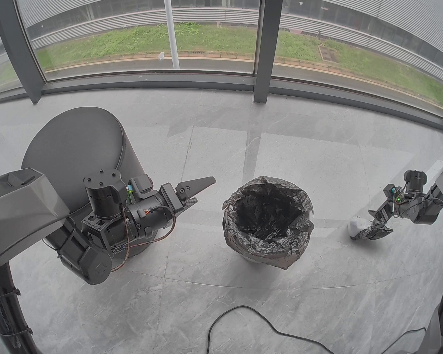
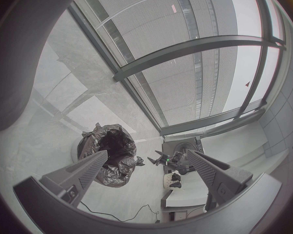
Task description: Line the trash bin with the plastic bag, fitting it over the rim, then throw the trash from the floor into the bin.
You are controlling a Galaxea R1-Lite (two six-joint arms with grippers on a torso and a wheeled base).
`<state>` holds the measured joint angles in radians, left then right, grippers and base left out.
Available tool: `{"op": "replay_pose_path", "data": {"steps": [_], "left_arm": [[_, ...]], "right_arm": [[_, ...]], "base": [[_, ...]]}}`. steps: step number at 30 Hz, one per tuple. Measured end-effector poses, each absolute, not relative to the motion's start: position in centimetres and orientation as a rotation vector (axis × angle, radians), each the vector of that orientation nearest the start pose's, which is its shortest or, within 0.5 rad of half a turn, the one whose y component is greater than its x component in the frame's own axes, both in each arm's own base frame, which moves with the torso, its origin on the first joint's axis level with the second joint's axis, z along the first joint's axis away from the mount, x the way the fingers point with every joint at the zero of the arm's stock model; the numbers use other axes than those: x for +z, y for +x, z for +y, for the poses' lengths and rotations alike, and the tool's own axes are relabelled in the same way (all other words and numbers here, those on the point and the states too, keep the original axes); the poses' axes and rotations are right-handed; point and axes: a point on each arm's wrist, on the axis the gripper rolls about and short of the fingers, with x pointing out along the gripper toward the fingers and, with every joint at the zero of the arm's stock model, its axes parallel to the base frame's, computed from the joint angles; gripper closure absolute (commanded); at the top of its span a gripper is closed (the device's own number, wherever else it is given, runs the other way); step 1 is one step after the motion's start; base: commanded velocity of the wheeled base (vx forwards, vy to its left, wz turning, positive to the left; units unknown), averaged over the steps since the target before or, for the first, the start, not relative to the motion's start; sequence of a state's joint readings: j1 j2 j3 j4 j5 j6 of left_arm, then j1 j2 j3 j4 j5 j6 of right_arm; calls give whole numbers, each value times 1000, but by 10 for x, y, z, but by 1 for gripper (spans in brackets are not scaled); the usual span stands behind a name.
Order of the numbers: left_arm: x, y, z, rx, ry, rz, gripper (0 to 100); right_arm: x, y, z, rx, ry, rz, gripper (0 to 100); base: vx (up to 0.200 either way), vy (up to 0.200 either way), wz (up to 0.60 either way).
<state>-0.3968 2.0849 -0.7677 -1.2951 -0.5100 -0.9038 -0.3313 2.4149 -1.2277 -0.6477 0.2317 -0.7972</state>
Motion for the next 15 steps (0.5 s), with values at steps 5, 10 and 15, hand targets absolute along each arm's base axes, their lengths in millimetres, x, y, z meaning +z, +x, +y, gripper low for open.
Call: {"op": "replay_pose_path", "data": {"steps": [5, 10, 15], "left_arm": [[114, 326, -152, -832, -866, 429, 0], [115, 323, -159, -845, -868, 434, 0], [116, 320, -169, -897, -859, 389, 0]], "right_arm": [[0, 439, -157, 183, -705, 580, 0], [1, 458, -170, 230, -762, 558, 0], [-9, 468, -174, 290, -764, 584, 0]], "base": [[0, -200, 0], [0, -200, 0], [0, -40, 0]]}}
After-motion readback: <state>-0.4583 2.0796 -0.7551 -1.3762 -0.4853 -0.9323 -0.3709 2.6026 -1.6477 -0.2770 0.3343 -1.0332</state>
